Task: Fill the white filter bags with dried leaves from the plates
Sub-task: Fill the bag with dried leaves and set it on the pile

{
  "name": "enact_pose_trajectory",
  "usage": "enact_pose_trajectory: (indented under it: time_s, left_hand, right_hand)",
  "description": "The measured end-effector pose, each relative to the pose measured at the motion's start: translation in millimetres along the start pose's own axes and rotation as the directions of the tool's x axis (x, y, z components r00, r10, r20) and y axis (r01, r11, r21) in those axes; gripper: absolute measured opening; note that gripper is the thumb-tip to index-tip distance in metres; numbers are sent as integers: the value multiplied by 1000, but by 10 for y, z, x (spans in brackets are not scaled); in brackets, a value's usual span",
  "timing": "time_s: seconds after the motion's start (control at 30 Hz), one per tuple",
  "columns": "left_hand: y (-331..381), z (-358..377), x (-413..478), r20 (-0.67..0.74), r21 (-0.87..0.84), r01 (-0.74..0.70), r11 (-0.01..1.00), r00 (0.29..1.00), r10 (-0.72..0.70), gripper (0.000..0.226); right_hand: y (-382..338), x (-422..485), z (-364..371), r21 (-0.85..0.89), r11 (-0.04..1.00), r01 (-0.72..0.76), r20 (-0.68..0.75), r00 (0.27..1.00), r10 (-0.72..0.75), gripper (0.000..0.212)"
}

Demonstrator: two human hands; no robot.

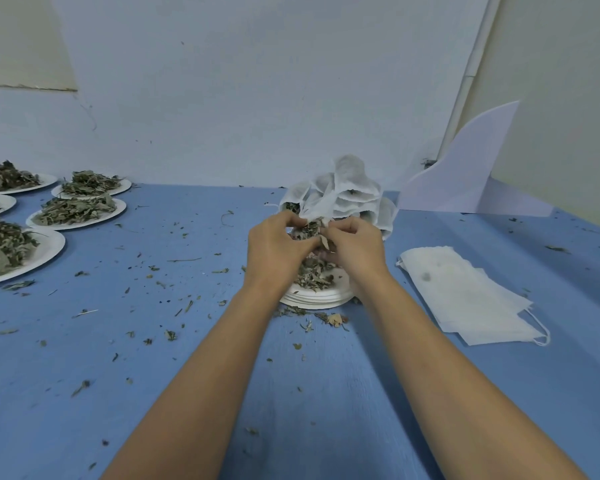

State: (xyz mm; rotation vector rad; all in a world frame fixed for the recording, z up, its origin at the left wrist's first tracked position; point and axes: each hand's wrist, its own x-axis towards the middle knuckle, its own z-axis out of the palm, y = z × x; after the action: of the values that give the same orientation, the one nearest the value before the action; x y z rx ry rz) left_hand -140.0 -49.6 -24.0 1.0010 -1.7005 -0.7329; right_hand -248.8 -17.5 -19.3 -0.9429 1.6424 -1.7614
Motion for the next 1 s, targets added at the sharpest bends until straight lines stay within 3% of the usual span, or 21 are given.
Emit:
enact_pose_trajectory:
  time_s: [0.07,0.23,0.4,0.7,0.77,0.87,1.0]
  left_hand:
    - [-28,-39,15,-14,-16,33,999,999,-34,19]
    - [-50,-55,33,-45,-31,50,998,998,-51,21]
    - [-83,-41,66,-132,-10,103,995,986,-103,27]
    - [-34,-64,49,-307,7,49,999,951,-45,37]
    - [-46,-76,68,-296,-3,54,999,954,-53,37]
    - [-63,-75,77,-254,-3,53,999,966,-52,26]
    - [-32,-29,67,-87,-80,12,997,996,-19,21]
  right_hand:
    - [-37,-23,-7,37,999,7,53,999,-9,16]
    - [-45,-30,-27,-256,939,230,25,972,-232,21]
    - [-17,-93,-8,-368,833,413,168,911,-378,17]
    - [-111,-188,53,-277,812,514,424,823,-377,14]
    - [-103,-178,80,-291,810,509,399,834,-380,14]
    - [-55,-125,77,-310,845,436,254,894,-368,8]
    - [-10,-67,26,-336,868,365,91,930,-356,12]
